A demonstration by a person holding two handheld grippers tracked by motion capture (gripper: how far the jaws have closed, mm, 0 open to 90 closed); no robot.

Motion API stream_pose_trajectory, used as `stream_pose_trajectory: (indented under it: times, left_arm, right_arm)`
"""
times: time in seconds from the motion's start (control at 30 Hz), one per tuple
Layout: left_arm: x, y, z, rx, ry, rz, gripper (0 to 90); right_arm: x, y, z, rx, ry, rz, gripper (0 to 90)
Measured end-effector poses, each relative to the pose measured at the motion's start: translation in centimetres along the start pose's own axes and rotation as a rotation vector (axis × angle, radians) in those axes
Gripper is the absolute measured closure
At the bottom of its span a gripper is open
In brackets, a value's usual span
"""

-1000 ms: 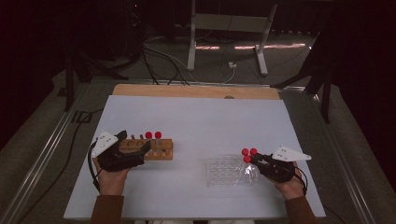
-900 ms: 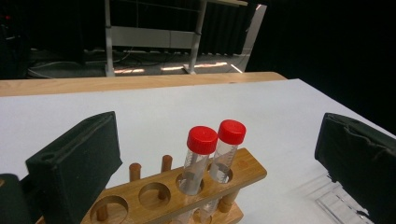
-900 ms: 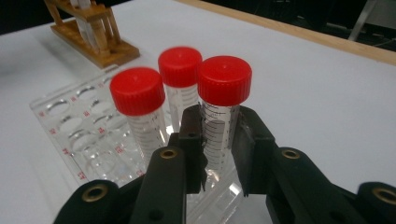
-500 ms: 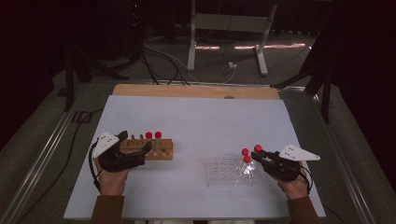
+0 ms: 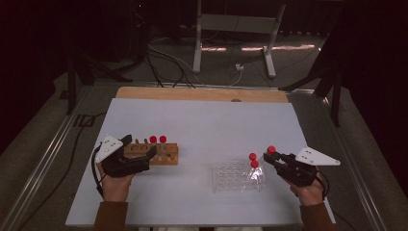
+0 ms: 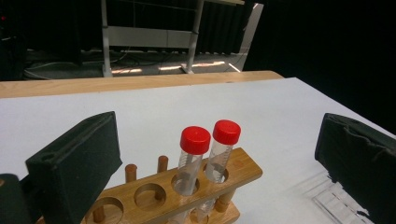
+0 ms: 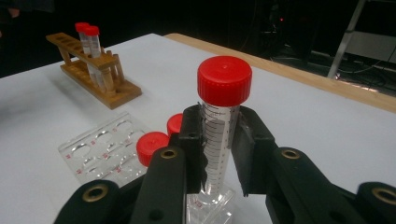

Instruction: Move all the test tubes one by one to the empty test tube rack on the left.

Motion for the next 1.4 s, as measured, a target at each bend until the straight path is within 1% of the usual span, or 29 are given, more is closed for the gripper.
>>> stream_pose_trajectory:
  times: [0.17, 0.5, 0.63, 0.8, 0.9, 0.93, 1.13, 1.27, 1.4]
  left_arm:
    - [0.0, 0.1, 0.0, -0.002, 0.002, -0.003, 1.0]
    - [0.2, 0.1, 0.2, -0.004, 0.009, -0.002, 1.0]
    - [0.2, 0.3, 0.4, -0.006, 0.012, -0.007, 1.0]
    - [0.2, 0.7, 0.6, -0.013, 0.012, -0.015, 1.0]
    - [0.2, 1.1, 0.8, -0.02, 0.009, -0.022, 1.0]
    - [0.2, 1.2, 0.9, -0.021, 0.009, -0.026, 1.0]
    - [0.1, 2.3, 1.3, -0.023, 0.0, -0.047, 1.0]
    - [-0.3, 3.5, 1.7, -0.049, -0.02, -0.075, 1.5]
    - [-0.9, 4.8, 2.1, -0.07, -0.036, -0.117, 1.6]
  right_arm:
    - [0.4, -0.3, 0.4, 0.012, 0.007, 0.006, 73.9]
    - [1.0, -1.2, 0.4, 0.026, -0.015, 0.043, 73.9]
    - [1.3, -1.3, 0.3, 0.034, -0.026, 0.054, 73.9]
    - [1.3, -1.7, 0.2, 0.031, -0.031, 0.077, 73.8]
    - [1.4, -1.9, 0.3, 0.044, -0.037, 0.074, 73.8]
    - [1.4, -2.0, 0.4, 0.038, -0.034, 0.085, 73.8]
    - [1.4, -2.7, 0.7, 0.054, -0.038, 0.113, 73.8]
    - [0.9, -3.3, 0.8, 0.056, -0.04, 0.139, 73.8]
    - [0.6, -3.7, 1.1, 0.052, -0.029, 0.156, 73.8]
Point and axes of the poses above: each handheld gripper's, and its own axes: x roughly backward along the jaws, z roughly out of its top, y roughly to its right, the point moved 4 cm from there along -x, roughly forward along the jaws
